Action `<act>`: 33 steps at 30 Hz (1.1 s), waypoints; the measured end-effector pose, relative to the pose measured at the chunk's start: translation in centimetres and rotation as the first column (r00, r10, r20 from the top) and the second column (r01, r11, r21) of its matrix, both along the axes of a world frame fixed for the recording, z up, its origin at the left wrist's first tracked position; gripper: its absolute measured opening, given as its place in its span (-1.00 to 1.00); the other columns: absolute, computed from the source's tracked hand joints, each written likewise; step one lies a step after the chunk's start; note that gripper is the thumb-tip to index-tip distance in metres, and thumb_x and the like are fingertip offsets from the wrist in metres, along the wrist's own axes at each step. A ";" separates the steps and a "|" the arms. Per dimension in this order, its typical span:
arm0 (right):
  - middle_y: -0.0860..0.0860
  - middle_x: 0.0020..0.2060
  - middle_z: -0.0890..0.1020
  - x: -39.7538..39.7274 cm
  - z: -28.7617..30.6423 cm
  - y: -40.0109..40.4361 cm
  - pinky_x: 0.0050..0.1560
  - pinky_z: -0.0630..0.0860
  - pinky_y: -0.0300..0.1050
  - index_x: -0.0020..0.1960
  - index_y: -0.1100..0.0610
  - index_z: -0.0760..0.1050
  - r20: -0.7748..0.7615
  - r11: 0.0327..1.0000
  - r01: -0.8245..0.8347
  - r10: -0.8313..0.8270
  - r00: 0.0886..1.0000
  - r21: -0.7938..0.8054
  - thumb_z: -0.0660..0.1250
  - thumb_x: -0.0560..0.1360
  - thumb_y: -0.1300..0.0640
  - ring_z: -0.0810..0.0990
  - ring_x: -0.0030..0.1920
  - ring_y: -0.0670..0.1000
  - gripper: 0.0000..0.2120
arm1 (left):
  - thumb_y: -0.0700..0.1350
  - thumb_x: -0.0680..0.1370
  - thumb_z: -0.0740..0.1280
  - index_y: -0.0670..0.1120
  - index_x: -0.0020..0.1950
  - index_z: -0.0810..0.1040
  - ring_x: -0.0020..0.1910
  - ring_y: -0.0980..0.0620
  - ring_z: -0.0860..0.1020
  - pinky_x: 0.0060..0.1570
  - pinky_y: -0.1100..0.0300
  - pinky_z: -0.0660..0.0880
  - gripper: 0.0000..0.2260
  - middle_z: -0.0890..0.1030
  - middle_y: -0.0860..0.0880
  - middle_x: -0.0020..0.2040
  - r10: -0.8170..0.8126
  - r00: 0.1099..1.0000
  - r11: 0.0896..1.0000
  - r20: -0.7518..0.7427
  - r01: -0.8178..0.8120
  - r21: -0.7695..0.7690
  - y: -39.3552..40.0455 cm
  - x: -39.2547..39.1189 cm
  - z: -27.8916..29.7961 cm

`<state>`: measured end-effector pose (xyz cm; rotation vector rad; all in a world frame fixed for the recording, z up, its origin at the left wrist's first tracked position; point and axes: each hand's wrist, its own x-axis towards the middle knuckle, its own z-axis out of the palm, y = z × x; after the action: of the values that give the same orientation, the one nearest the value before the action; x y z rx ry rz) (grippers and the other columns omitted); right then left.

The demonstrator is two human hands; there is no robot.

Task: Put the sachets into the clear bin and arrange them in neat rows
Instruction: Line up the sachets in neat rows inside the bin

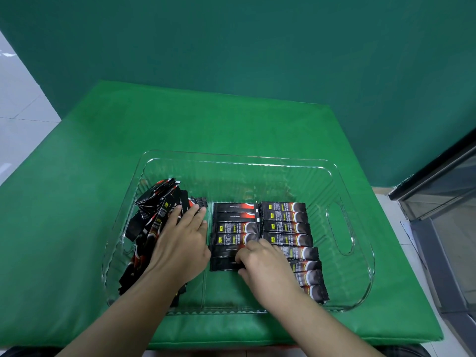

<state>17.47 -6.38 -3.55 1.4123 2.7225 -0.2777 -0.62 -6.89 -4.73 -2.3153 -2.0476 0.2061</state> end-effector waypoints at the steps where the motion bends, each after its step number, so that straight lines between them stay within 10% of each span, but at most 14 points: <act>1: 0.07 0.14 0.53 0.0 0.0 0.0 0.12 0.36 -0.01 0.18 0.15 0.50 -0.003 1.000 0.002 -0.002 1.000 -0.001 0.25 0.54 0.18 0.40 0.20 0.10 -0.77 | 0.09 0.58 0.05 -0.14 0.52 0.21 0.55 -0.02 -0.08 0.43 -0.06 -0.29 -0.45 0.00 -0.10 0.57 0.002 1.000 1.000 0.010 -0.002 0.000 0.0 0.0 0.0; 11: 0.04 0.14 0.54 0.0 0.1 0.2 0.16 0.36 -0.02 0.19 0.12 0.51 -0.063 0.999 -0.013 0.011 0.998 -0.030 0.28 0.54 0.11 0.41 0.20 0.08 -0.75 | 0.04 0.60 0.06 -0.16 0.50 0.24 0.55 -0.04 -0.03 0.39 -0.05 -0.29 -0.49 0.04 -0.11 0.57 -0.029 1.000 0.999 0.009 0.028 0.042 0.1 -0.2 -0.5; 18: -0.01 0.20 0.55 -2.0 0.8 4.5 0.20 0.35 -0.08 0.27 0.06 0.48 -0.201 0.999 0.021 -0.031 0.979 -0.049 0.30 0.54 0.05 0.42 0.22 0.03 -0.69 | -0.10 0.23 0.49 -0.28 0.13 0.62 0.24 -0.14 0.54 0.29 -0.10 0.15 -0.49 0.57 -0.21 0.24 -0.057 0.998 0.997 -0.038 0.059 0.054 0.3 -0.6 -0.8; 22: 0.06 0.18 0.58 -4.7 0.8 7.2 0.20 0.41 -0.05 0.28 0.11 0.47 -0.281 0.987 0.079 -0.116 0.953 -0.141 0.28 0.56 0.11 0.48 0.21 0.11 -0.70 | -0.06 0.39 0.31 -0.28 0.24 0.55 0.33 -0.14 0.46 0.37 -0.08 0.03 -0.52 0.48 -0.21 0.33 -0.032 0.997 0.997 -0.069 0.037 0.066 0.0 -0.6 -0.9; 27: 0.17 0.17 0.58 -7.8 0.2 8.4 0.15 0.47 0.02 0.31 0.14 0.42 -0.252 0.971 0.089 -0.145 0.957 -0.223 0.24 0.57 0.15 0.51 0.20 0.19 -0.68 | 0.16 0.62 -0.01 -0.21 0.54 0.00 0.55 -0.07 -0.12 0.36 0.00 -0.38 -0.38 -0.09 -0.14 0.56 -0.068 0.989 0.995 -0.132 0.077 0.062 -0.4 -0.8 -1.0; 33: 0.18 0.15 0.58 -8.8 -0.3 8.4 0.15 0.46 0.02 0.28 0.20 0.42 -0.294 0.948 0.150 -0.233 0.927 -0.279 0.25 0.56 0.17 0.50 0.19 0.20 -0.70 | 0.21 0.41 0.35 -0.07 0.33 0.52 0.42 -0.10 0.36 0.42 -0.05 -0.01 -0.43 0.39 -0.16 0.41 -0.084 0.993 0.993 -0.081 0.090 0.077 -0.6 -1.7 -0.8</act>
<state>8.67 2.03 -3.83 1.6875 2.6516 -0.9118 -2.28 -7.51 -5.52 -2.3045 -1.8786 0.2023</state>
